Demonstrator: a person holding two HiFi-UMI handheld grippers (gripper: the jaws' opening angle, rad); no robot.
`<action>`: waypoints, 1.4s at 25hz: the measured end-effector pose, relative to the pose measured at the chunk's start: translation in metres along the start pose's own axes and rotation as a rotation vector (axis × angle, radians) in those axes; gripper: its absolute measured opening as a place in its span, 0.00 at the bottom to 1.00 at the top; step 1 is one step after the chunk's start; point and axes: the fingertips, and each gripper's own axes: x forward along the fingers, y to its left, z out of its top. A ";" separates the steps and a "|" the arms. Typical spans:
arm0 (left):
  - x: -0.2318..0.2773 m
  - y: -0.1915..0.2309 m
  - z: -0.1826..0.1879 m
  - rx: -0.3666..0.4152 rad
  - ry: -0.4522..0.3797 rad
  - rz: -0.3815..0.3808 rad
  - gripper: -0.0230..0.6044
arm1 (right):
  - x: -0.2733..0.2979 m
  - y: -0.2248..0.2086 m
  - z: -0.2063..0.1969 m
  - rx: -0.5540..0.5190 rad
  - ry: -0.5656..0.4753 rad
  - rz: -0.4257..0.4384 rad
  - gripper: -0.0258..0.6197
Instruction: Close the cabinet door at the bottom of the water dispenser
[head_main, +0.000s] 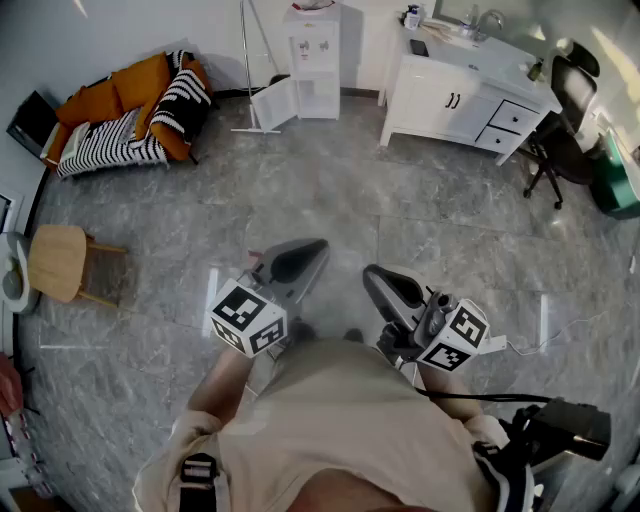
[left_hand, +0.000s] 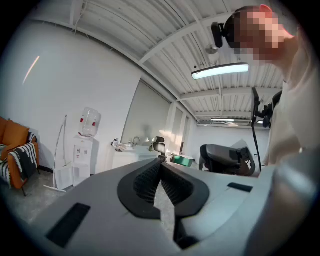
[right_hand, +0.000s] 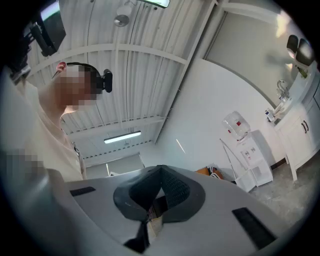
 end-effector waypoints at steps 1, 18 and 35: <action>0.002 -0.003 -0.001 0.002 0.001 0.000 0.03 | -0.005 -0.001 -0.001 -0.001 0.001 -0.002 0.06; 0.050 -0.032 -0.003 0.059 0.061 0.065 0.03 | -0.051 -0.035 0.013 0.127 -0.013 0.049 0.06; 0.037 0.068 0.008 0.066 0.044 0.071 0.03 | 0.030 -0.065 -0.001 0.135 0.064 0.006 0.06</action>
